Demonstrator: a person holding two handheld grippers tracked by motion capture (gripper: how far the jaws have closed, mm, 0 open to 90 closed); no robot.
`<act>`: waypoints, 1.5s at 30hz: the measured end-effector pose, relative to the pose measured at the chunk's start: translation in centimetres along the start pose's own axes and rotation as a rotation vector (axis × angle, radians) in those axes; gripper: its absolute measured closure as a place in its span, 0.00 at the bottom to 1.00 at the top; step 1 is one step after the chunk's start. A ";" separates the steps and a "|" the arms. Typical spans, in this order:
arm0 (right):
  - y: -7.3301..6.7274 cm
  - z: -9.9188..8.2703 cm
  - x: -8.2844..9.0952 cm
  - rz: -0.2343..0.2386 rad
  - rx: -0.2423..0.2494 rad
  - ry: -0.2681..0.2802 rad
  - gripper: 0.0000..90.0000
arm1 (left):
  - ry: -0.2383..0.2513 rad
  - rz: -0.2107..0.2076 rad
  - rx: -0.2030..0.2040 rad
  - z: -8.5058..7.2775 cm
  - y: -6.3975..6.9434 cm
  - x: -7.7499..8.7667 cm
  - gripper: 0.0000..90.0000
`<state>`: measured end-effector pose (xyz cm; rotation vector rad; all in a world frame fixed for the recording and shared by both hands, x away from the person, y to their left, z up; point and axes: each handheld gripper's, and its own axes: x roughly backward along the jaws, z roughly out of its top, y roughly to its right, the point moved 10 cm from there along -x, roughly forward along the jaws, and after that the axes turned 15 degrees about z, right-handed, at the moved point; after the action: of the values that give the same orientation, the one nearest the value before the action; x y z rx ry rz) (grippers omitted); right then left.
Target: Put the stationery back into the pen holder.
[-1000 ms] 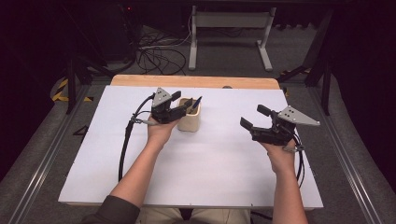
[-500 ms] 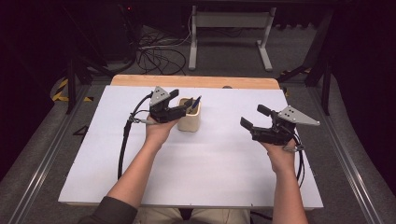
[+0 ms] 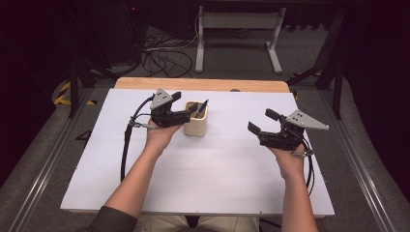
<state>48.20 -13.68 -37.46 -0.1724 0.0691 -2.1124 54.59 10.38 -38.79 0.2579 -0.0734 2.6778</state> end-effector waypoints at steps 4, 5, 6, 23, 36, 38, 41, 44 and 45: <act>0.0 -0.1 -0.1 -0.001 -0.002 -0.002 0.13 | -0.007 -0.007 -0.005 0.0 0.2 0.3 0.18; 0.0 -0.1 -0.1 -0.002 -0.001 -0.002 0.13 | -0.007 -0.009 -0.011 0.1 0.2 0.5 0.18; 0.0 -0.1 -0.1 -0.002 0.003 -0.005 0.13 | -0.006 -0.008 -0.013 0.1 0.3 0.6 0.17; 0.0 0.0 0.0 -0.004 -0.002 0.001 0.12 | 0.022 -0.017 -0.012 1.4 0.3 2.7 0.09; -0.1 0.0 -0.1 -0.001 -0.003 0.004 0.10 | 0.040 -0.001 -0.012 1.4 -0.9 4.6 0.08; 0.0 0.0 -0.1 -0.001 -0.004 0.005 0.10 | 0.042 -0.001 -0.008 1.4 -1.1 4.8 0.07; 0.0 0.0 -0.1 -0.002 -0.003 0.004 0.10 | 0.044 0.002 -0.008 1.3 -1.3 5.1 0.07; -0.1 0.0 -0.2 -0.002 -0.003 0.004 0.10 | 0.043 0.003 -0.011 1.2 -1.5 5.4 0.07; -0.1 0.0 -0.2 -0.003 -0.002 0.004 0.10 | 0.043 0.005 -0.012 1.2 -1.6 5.6 0.07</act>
<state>48.23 -13.50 -37.47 -0.1693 0.0736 -2.1161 50.59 14.08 -36.53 0.1968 -0.0765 2.6862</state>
